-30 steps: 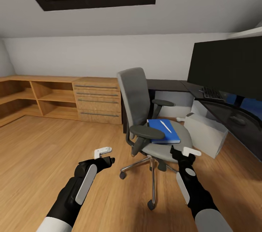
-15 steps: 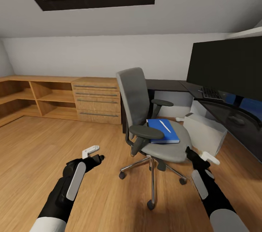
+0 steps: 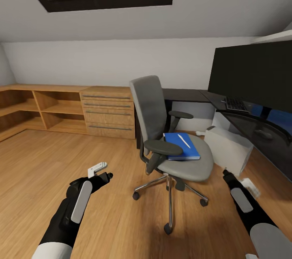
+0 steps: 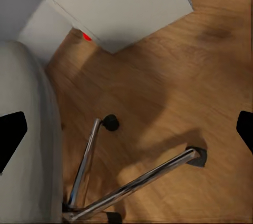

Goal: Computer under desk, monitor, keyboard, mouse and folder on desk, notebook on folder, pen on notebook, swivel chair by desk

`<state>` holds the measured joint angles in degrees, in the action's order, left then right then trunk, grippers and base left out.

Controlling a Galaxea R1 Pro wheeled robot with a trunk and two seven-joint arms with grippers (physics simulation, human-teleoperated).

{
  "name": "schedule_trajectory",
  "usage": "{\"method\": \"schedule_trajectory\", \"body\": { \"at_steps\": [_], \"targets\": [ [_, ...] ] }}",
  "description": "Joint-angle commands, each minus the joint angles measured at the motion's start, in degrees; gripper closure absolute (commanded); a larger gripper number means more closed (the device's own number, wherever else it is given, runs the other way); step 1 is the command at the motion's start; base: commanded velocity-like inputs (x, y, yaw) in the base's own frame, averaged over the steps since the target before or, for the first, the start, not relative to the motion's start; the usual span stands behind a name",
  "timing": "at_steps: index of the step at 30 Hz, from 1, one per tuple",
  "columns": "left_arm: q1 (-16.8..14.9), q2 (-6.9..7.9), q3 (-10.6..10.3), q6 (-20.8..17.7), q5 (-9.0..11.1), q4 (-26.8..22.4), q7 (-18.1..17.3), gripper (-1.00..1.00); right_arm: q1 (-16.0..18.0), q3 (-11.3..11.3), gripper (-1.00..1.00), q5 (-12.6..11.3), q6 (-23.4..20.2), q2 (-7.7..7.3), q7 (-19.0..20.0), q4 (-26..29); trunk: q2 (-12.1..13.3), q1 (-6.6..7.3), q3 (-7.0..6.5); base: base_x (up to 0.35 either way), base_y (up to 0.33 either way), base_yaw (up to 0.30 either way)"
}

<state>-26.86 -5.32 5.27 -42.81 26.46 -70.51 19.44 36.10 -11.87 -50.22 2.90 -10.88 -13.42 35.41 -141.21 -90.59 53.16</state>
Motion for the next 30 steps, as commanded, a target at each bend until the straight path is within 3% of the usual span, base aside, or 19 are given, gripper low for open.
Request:
{"method": "schedule_trajectory", "body": {
  "at_steps": [1,2,5,21,30],
  "targets": [
    [-0.03,-0.06,0.06,-0.18,0.59,-0.07,0.44,-1.00,0.31,0.19,-1.00,-1.83,0.35,-0.05,0.24,-0.97,-0.03,0.01,0.06,0.000,0.000,0.000],
    [-0.03,-0.13,-0.06,-0.18,0.55,-0.04,0.38,-1.00,0.61,0.42,-1.00,-2.97,0.54,-0.04,1.39,-1.90,-0.03,0.01,0.06,0.000,0.000,0.000],
    [-0.03,-0.18,-0.13,-0.17,0.53,0.00,0.35,-1.00,0.73,0.48,-1.00,-3.44,0.59,-0.05,2.08,-2.12,-0.03,0.01,0.06,0.000,0.000,0.000],
    [-0.05,-0.37,-0.31,-0.17,0.52,0.15,0.25,-1.00,0.81,0.19,-1.00,-3.98,0.58,0.01,2.44,-1.89,-0.03,0.01,0.06,0.000,0.000,0.000],
    [-0.03,-0.39,-0.35,-0.12,0.52,0.25,0.19,-1.00,0.81,0.17,-1.00,-4.01,0.44,-0.11,2.44,-2.01,-0.03,0.01,0.06,0.220,-0.002,0.000]
  ]
}}
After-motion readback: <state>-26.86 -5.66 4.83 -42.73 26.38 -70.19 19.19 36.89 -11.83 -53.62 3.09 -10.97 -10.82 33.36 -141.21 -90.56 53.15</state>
